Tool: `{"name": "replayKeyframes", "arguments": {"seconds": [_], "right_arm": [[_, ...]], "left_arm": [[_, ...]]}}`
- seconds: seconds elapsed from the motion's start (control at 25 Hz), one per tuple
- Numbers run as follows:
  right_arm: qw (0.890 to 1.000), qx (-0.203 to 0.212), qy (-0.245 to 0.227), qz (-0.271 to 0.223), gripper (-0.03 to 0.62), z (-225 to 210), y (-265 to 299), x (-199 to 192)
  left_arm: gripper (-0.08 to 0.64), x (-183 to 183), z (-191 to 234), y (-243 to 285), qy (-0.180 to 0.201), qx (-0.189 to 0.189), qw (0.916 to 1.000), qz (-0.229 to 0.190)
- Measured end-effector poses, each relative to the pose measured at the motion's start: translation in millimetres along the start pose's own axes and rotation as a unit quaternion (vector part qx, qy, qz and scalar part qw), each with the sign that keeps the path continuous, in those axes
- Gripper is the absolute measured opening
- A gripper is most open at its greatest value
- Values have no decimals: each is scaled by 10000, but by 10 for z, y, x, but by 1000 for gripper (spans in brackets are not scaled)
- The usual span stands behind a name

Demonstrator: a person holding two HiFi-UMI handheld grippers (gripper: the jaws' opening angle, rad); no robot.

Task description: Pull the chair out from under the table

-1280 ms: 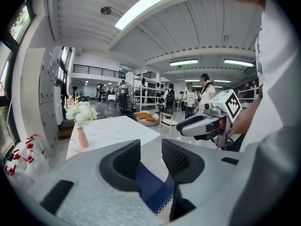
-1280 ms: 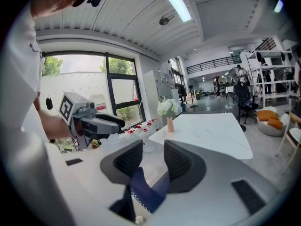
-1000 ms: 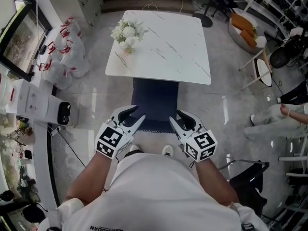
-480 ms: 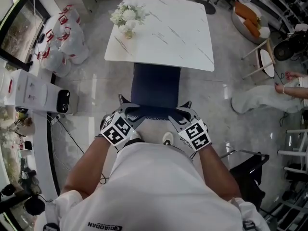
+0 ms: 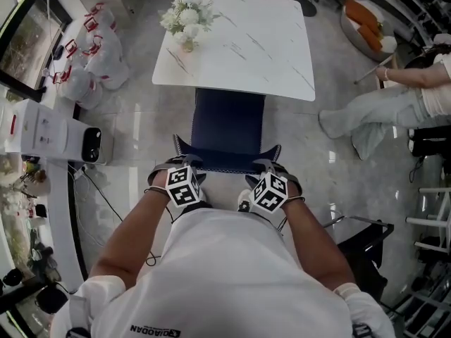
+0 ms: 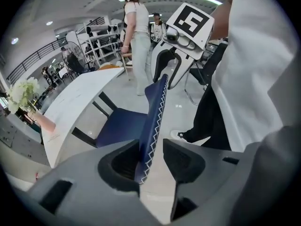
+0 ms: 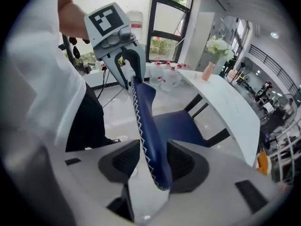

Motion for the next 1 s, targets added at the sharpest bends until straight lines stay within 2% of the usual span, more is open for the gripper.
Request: {"name": "replayKeyframes", "arguments": {"seconds": [0.24, 0.52, 0.72, 1.0], "right_arm": [[9981, 128, -296, 517, 202, -15, 366, -105], [9940, 214, -597, 886, 213, 20, 663, -120], [9943, 188, -655, 820, 193, 26, 697, -101], [9931, 145, -862, 785, 172, 32, 699, -115]], "left_arm": [[166, -149, 96, 374, -18, -80, 9993, 376], [175, -190, 148, 601, -49, -235, 9981, 564], [169, -249, 157, 688, 187, -248, 9967, 752], [143, -228, 135, 692, 259, -290, 9971, 647]]}}
Point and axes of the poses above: the fingertips, and each gripper's own axes: y forward along the fingers, z to its left, x out of its top, the point moved 2 cm from there along -y, backward along the fingers, and after that the axes turned 2 degrees about z, right-handed, at the moved point
